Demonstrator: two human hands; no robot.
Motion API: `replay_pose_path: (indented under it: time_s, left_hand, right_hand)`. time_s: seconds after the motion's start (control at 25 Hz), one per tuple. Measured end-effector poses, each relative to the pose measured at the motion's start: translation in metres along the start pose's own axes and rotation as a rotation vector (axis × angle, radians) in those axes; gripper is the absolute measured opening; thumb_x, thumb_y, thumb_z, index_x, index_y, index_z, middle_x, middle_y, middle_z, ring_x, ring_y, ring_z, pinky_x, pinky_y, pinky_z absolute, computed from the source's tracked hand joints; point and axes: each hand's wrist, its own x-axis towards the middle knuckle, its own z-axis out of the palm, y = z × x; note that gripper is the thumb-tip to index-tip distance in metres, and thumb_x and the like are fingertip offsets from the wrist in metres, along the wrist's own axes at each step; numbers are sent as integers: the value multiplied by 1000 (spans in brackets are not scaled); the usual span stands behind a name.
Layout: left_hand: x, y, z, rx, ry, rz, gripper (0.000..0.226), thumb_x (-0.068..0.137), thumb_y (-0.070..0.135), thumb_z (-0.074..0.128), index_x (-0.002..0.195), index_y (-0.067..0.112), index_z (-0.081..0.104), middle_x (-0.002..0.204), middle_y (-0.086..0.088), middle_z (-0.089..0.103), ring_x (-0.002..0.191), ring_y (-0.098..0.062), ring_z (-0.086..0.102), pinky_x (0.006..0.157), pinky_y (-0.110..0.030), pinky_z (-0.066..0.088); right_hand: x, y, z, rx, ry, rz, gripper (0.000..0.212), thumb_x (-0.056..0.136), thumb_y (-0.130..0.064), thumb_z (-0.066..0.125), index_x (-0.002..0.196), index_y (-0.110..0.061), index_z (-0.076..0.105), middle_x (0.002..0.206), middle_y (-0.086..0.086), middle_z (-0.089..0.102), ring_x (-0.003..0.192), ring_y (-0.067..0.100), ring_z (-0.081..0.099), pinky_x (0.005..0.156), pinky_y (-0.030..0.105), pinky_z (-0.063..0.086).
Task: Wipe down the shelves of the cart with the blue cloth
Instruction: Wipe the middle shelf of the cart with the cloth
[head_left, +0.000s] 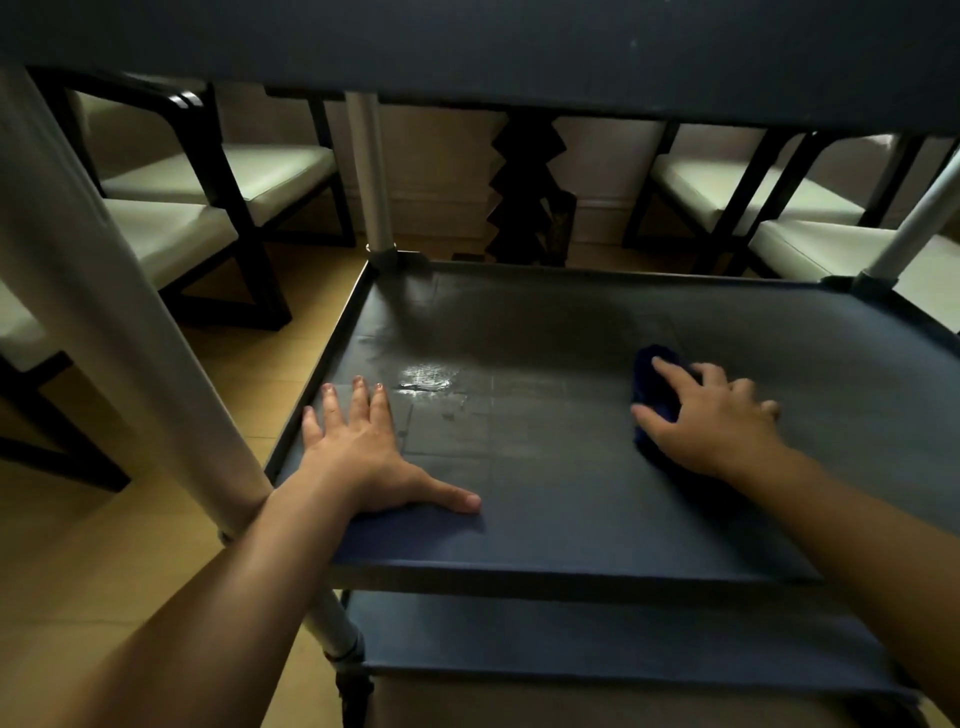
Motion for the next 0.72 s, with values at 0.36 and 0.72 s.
replay_pose_path:
  time_s: [0.36,0.72]
  left_hand:
    - [-4,-1,-2,2,4,21,196,3,115,40,160,17,-24,170,-10,-31,153,-39,-34,124,-60,-18]
    - [-2,-3,1,-15,38,-3,201,0,114,38,156,6,-28,168,-23,-30,152,-42,-34,123,-57,-18]
  right_hand:
    - [-3,-128,-36,629,166,-328,33,93,-29,58,126,-26,62,114,19,55,103,40,59,96,42,49]
    - [-22,-260,-4,247,-35,-522,45,93,-56,44,136,-44,50,140,6,47,124,38,43,98,60,37]
